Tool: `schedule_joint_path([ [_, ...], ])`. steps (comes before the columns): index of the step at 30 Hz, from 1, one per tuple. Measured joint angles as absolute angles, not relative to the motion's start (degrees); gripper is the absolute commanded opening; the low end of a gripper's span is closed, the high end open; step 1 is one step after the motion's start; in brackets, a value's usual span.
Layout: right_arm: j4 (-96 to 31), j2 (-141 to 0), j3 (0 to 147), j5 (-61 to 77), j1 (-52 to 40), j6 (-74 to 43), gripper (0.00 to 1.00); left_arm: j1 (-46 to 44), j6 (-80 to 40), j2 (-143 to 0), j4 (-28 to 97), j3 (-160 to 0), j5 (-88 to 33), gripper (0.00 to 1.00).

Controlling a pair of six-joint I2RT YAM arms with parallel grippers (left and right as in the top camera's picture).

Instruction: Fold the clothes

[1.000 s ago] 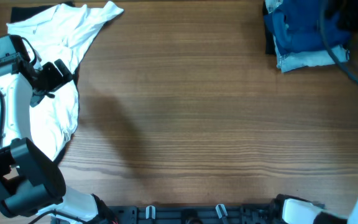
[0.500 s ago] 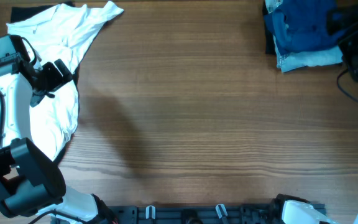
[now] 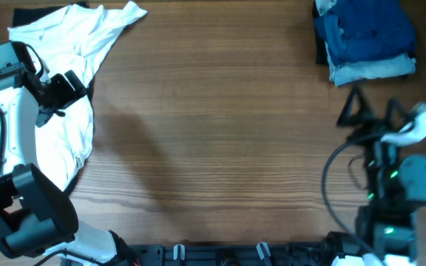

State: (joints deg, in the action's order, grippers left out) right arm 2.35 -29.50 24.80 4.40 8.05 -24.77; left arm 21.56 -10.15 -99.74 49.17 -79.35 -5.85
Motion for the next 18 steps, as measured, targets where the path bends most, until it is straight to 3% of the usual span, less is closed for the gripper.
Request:
schedule_joint_path([
  [8,3.4,-8.3,4.6,4.2,8.0,-25.2,1.00,21.6,-10.2,-99.7,49.1,-79.4,-5.8,1.00],
  [18,0.0,-1.1,0.4,4.0,8.0,-25.4,1.00,21.6,-10.2,-99.7,49.1,-79.4,-5.8,1.00],
])
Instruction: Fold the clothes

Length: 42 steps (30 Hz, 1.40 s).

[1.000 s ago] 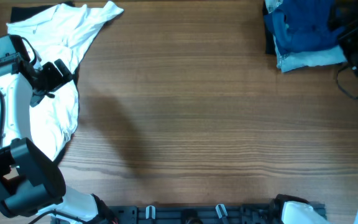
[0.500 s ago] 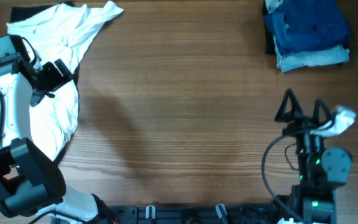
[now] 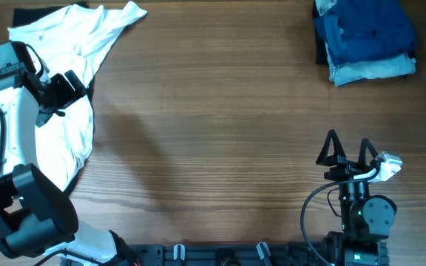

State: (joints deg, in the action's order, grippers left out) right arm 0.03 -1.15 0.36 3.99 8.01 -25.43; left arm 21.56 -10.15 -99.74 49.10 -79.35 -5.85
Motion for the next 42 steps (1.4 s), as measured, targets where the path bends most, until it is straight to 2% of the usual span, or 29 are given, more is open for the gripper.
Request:
schedule_joint_path([
  [19,0.0,-1.2,0.4,4.0,8.0,-25.4,1.00,21.6,-10.2,-99.7,49.1,-79.4,-5.8,1.00],
  [26,0.0,-1.2,0.4,4.0,8.0,-25.4,1.00,21.6,-10.2,-97.7,53.8,-79.2,-6.7,1.00],
  [31,0.0,-1.2,0.4,4.0,8.0,-25.4,1.00,20.3,-10.2,-83.4,39.2,-75.4,-8.7,1.00],
  [36,0.0,-1.2,0.4,4.0,8.0,-25.4,1.00,14.5,-10.2,-67.3,21.5,-66.4,-9.5,1.00],
  [42,0.0,-1.2,0.4,4.0,8.0,-25.4,1.00,7.5,-10.2,-53.2,5.1,-46.5,-10.0,1.00],
])
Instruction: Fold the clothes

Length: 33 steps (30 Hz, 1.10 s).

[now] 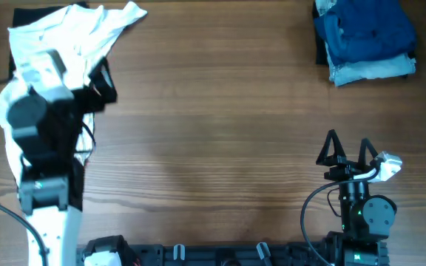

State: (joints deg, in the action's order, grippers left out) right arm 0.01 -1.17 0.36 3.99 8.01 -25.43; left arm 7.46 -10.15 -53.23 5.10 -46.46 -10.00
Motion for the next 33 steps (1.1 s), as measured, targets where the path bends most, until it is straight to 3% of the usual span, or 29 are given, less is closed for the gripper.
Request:
schedule_joint_path([
  [9,0.0,-1.2,0.4,4.0,8.0,-25.4,1.00,4.5,-10.2,-29.4,-5.2,-19.8,-10.4,1.00],
  [17,0.0,-1.3,0.4,4.0,8.0,-25.4,1.00,4.5,-10.2,-10.6,-5.7,-7.7,-10.4,1.00],
  [33,0.0,-1.3,0.4,4.0,8.0,-25.4,1.00,4.5,-10.2,-0.8,-5.1,-1.2,-10.4,1.00],
])
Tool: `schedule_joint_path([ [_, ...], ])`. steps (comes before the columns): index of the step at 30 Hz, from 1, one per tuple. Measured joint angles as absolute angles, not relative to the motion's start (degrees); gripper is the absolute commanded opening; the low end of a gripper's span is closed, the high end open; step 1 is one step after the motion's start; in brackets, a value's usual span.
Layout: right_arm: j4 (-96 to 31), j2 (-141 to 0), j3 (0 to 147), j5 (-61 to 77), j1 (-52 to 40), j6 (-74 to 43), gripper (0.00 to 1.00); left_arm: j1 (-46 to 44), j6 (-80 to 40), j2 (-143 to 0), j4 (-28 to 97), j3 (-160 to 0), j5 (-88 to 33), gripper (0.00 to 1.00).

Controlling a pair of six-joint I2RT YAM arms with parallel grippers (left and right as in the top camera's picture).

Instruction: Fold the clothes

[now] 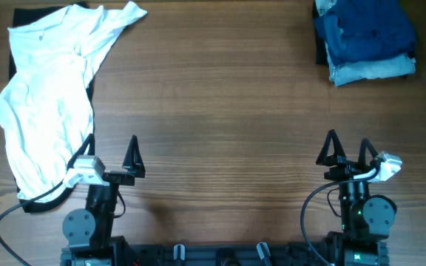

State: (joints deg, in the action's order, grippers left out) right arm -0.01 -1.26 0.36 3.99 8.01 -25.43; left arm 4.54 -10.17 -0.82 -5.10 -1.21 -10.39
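A crumpled white shirt (50, 96) lies unfolded along the table's left side, over a dark garment (28, 18) that peeks out at the far left corner. A folded stack of blue clothes (364, 37) sits at the far right. My left gripper (109, 157) is drawn back at the near left edge, open and empty, just right of the shirt's lower end. At the near right my right gripper (349, 150) stands open with nothing in it, well apart from the stack.
The wooden table (220, 125) stretches between the shirt and the blue stack. Both arm bases (228, 251) and their cables sit along the front edge.
My left arm has drawn back from over the white shirt to the near left edge, its gripper open and empty. The shirt lies uncovered. My right arm has not moved.
First my left gripper was on the white shirt at the far left while my right gripper stood just below the blue stack. The right arm then came back to the near right edge. Later the left arm stood over the shirt, and now rests at the front.
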Motion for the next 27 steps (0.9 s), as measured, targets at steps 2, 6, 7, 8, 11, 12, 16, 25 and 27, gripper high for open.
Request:
schedule_joint_path([
  [2,0.0,-1.3,0.4,4.0,8.0,-25.4,1.00,4.5,-10.2,-0.8,-2.7,-1.1,-10.4,1.00],
  [6,0.0,-1.3,0.4,4.0,8.0,-25.4,1.00,4.5,-10.2,-0.8,3.1,-0.8,-10.4,1.00],
  [7,0.0,-1.3,0.4,4.0,8.0,-25.4,1.00,4.5,-10.2,-0.8,3.5,-0.8,-10.4,1.00],
  [8,0.0,-1.3,0.4,4.0,8.0,-25.4,1.00,4.5,-10.2,-0.8,3.5,-0.8,-10.3,1.00],
  [11,0.0,-1.3,0.4,4.0,8.0,-25.4,1.00,4.5,-10.2,-0.8,3.5,-0.8,-10.3,1.00],
  [12,0.0,-1.3,0.4,4.0,8.0,-25.4,1.00,4.5,-10.2,-0.8,3.5,-0.8,-10.3,1.00],
  [16,0.0,-1.3,0.4,4.0,8.0,-25.4,1.00,4.5,-10.2,-0.8,3.5,-0.8,-10.3,1.00],
  [25,0.0,-1.3,0.4,4.0,8.0,-25.4,1.00,4.5,-10.2,-0.8,3.5,-0.8,-10.3,1.00],
  [27,0.0,-1.3,0.4,4.0,8.0,-25.4,1.00,4.5,-10.2,-0.8,3.5,-0.8,-10.3,1.00],
])
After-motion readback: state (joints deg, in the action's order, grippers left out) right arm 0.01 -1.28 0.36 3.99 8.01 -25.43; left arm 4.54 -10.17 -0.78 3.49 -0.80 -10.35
